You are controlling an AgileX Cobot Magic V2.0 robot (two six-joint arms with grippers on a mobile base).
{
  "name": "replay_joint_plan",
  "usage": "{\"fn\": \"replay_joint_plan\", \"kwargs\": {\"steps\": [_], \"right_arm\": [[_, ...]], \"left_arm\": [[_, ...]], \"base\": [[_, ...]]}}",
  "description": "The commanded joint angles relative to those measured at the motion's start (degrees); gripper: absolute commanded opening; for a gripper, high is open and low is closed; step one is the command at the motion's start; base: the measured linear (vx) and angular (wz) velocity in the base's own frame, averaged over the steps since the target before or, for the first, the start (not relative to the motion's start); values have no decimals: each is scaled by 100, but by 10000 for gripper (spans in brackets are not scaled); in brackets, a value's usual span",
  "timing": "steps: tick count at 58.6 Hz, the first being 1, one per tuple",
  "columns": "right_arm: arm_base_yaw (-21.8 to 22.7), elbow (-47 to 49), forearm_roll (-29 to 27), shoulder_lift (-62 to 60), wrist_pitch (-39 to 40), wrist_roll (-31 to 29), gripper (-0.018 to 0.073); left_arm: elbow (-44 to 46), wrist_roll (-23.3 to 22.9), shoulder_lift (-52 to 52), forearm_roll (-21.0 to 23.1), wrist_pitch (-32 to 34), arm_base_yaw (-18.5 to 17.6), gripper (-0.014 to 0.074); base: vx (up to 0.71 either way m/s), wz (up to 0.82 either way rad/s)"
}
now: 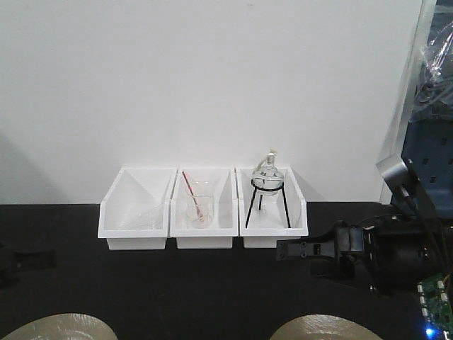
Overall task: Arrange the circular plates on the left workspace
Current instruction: 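Lower the left gripper onto the rim of the nearer tan plate and grasp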
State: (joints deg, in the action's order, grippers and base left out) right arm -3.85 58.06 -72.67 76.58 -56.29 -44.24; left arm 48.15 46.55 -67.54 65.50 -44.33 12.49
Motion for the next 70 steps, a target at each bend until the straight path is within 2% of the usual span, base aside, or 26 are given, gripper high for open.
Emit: {"fn": "replay_joint_plan", "kwargs": {"steps": [1, 6, 10, 22, 33, 55, 62, 70], "right_arm": [[29, 187, -288, -146, 51, -60, 624], [29, 187, -245, -146, 154, -55, 610], [29, 187, -211, -146, 172, -55, 600], [217, 187, 188, -146, 57, 103, 593], [362, 187, 274, -146, -334, 207, 593], [362, 187, 290, -146, -260, 201, 593], [362, 187, 282, -146, -167, 201, 593], [362, 187, 282, -146, -163, 201, 593]], "left_arm": [[218, -147, 21, -304, -346, 593, 572], [218, -449, -195, -649, -496, 1046, 566], [218, -549, -397, -660, -489, 1335, 565], [218, -542, -1169, -660, -577, 1795, 565], [218, 48, -1767, -660, -513, 1816, 565], [218, 519, -2720, -671, -349, 1848, 565], [218, 744, -2930, -653, -464, 1848, 565], [218, 782, -3233, -600, -621, 1842, 547]], "base": [[0, 0], [0, 0], [0, 0], [0, 0], [0, 0], [0, 0], [0, 0], [0, 0]]}}
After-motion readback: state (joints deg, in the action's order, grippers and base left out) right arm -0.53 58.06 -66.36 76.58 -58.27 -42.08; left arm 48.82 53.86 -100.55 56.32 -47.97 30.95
